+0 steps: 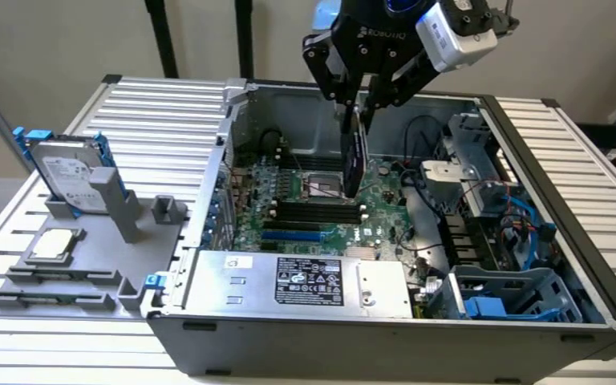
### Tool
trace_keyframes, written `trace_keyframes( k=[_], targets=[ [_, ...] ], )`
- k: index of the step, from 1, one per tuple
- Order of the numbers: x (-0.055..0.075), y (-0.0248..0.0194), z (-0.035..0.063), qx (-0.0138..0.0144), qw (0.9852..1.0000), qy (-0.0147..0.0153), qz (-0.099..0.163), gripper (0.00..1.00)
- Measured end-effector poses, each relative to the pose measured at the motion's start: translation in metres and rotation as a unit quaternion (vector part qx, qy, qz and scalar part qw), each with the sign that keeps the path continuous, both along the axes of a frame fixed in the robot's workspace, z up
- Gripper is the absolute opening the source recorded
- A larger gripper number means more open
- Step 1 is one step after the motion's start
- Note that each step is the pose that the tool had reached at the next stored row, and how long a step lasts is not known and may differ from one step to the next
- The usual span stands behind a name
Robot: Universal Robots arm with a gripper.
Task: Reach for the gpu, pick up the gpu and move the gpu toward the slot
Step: 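Pick up the gpu and move the gpu toward the slot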
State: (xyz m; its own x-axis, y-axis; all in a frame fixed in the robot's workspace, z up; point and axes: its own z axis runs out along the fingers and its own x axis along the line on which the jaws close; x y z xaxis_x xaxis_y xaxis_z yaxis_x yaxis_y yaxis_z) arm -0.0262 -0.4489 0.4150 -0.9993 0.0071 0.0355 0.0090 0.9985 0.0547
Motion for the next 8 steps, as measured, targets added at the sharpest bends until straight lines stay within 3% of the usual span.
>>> trace_keyframes(
  k=[8],
  targets=[
    [0.0, 0.0, 0.0, 0.0, 1.0, 0.0, 0.0, 0.26]
  ],
)
